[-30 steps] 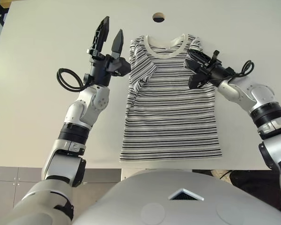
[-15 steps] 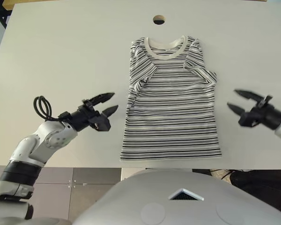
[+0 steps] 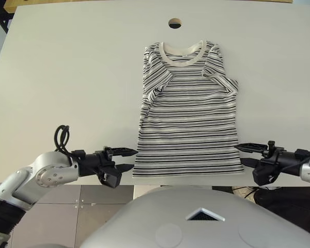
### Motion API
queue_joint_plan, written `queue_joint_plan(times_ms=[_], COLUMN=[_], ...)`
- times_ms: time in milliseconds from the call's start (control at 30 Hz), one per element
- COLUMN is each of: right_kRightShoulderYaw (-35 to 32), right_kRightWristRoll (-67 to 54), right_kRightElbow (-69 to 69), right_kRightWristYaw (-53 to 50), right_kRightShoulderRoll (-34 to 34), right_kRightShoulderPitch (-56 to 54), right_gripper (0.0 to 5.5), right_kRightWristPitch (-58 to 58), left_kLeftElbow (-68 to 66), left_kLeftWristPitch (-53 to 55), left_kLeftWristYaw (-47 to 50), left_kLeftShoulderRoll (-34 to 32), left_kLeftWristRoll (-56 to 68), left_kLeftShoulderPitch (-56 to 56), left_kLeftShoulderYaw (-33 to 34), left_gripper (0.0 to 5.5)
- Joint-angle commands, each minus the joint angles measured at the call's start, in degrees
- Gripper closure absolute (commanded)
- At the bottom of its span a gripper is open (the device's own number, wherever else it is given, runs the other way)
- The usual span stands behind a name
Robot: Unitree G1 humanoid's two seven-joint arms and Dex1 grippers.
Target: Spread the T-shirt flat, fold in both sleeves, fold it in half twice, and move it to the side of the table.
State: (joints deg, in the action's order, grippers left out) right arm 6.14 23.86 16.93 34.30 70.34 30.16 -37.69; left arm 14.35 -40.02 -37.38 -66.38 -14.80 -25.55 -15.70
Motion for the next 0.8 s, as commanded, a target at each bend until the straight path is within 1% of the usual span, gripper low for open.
queue_joint_plan(times_ms=[33, 133, 200, 367, 633, 667, 800], right_kRightShoulderYaw=[1.5, 2.9, 3.4, 4.7, 4.0, 3.9, 3.7], right_kRightWristRoll=[0.8, 1.0, 0.7, -3.9, -4.8, -4.8, -5.1], right_kRightElbow=[-0.4, -1.0, -1.0, 1.0, 1.2, 1.0, 0.4], right_kRightWristYaw=[3.1, 4.1, 4.6, 7.3, 9.8, 9.9, 9.9], right_kRightShoulderRoll=[-0.4, -1.5, -1.5, -0.5, -1.2, -1.4, -2.1], right_kRightShoulderPitch=[-0.6, -1.9, -2.0, -1.8, -2.9, -3.2, -3.4], right_gripper=[2.87, 2.87, 2.84, 3.85, 5.31, 5.39, 5.39], right_kRightWristPitch=[0.4, 0.0, -0.3, -1.2, -0.4, -0.4, -0.4], left_kLeftElbow=[-1.3, -2.0, -3.0, -3.6, -3.5, -3.7, -5.2], left_kLeftWristPitch=[0.2, 0.0, -0.7, -1.9, -3.2, -3.2, -3.7], left_kLeftWristYaw=[-2.0, -3.1, -3.5, -4.2, -5.3, -5.4, -5.6], left_kLeftShoulderRoll=[1.9, 4.1, 4.8, 4.8, 4.2, 4.3, 4.7], left_kLeftWristRoll=[-0.8, -1.3, -1.6, -1.5, -0.5, -0.4, 0.3], left_kLeftShoulderPitch=[1.8, 3.4, 4.2, 3.5, 2.3, 2.5, 3.1], left_kLeftShoulderYaw=[-1.1, -2.7, -3.2, -3.2, -2.3, -2.2, -2.0], left_gripper=[2.82, 2.82, 3.16, 4.02, 5.27, 5.36, 5.36])
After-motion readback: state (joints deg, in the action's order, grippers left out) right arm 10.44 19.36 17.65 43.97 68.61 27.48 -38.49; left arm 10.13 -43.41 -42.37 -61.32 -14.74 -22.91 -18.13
